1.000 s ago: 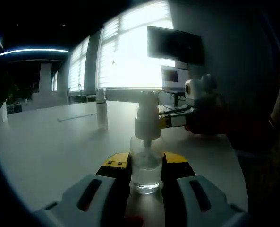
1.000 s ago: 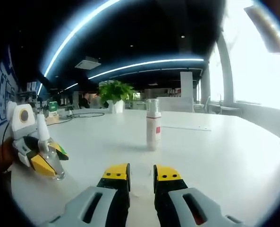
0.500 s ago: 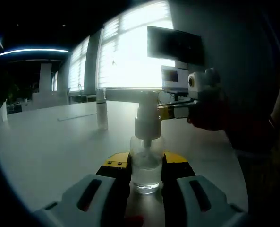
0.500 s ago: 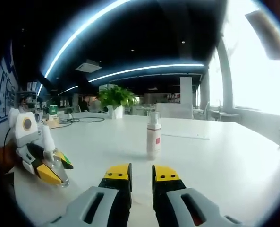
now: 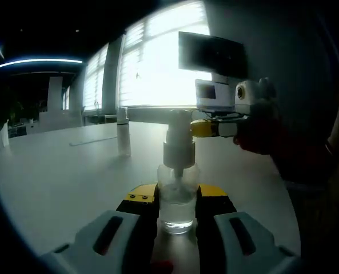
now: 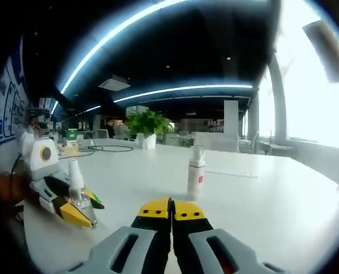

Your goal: Clamp pump bottle remove cover press pump head put on cover

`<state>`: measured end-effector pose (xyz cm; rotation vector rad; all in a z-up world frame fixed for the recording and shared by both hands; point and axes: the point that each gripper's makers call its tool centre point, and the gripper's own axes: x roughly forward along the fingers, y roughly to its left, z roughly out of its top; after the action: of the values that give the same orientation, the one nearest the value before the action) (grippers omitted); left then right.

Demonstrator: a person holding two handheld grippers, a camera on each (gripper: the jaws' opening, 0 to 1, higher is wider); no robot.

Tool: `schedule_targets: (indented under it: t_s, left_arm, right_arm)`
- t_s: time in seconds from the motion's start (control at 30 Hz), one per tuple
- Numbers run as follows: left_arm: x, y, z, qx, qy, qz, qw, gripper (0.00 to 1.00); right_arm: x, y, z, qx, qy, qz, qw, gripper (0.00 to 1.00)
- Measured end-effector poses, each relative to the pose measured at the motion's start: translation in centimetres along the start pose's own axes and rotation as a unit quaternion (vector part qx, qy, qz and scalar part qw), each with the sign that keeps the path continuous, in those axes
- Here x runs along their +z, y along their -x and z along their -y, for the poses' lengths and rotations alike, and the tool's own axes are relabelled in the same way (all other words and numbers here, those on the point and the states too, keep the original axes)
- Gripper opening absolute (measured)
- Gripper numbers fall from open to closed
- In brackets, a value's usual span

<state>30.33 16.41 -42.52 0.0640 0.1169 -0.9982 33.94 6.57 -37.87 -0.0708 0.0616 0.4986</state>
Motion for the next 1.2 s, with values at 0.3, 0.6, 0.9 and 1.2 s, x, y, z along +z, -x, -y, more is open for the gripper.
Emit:
schedule_targets:
  t_s: [0.3,0.6,0.9,1.2]
  left_arm:
    - [-0.1,0.0,-0.2,0.000,0.000,0.000,1.0000,0.16]
    - [-0.1,0.0,-0.2,0.000,0.000,0.000,1.0000,0.16]
    - [-0.1,0.0,-0.1,0.000,0.000,0.000,1.0000,0.16]
    - [-0.1,0.0,0.1,0.000,0.000,0.000,1.0000,0.16]
  right_arm:
    - [-0.2,0.4,-2.2,0.027,0.018,-0.001,0.9995,0.00]
    - [-0.7,0.6,-3.2,0.040,0.021,-0.003,0.9990,0.00]
    - [-1.7,0.8,-4.4,0.057,0.018,-0.009,0.9982,0.00]
    - [-2.4,1.2,-5.3,0.073,0.024,-0.010,0.9970,0.00]
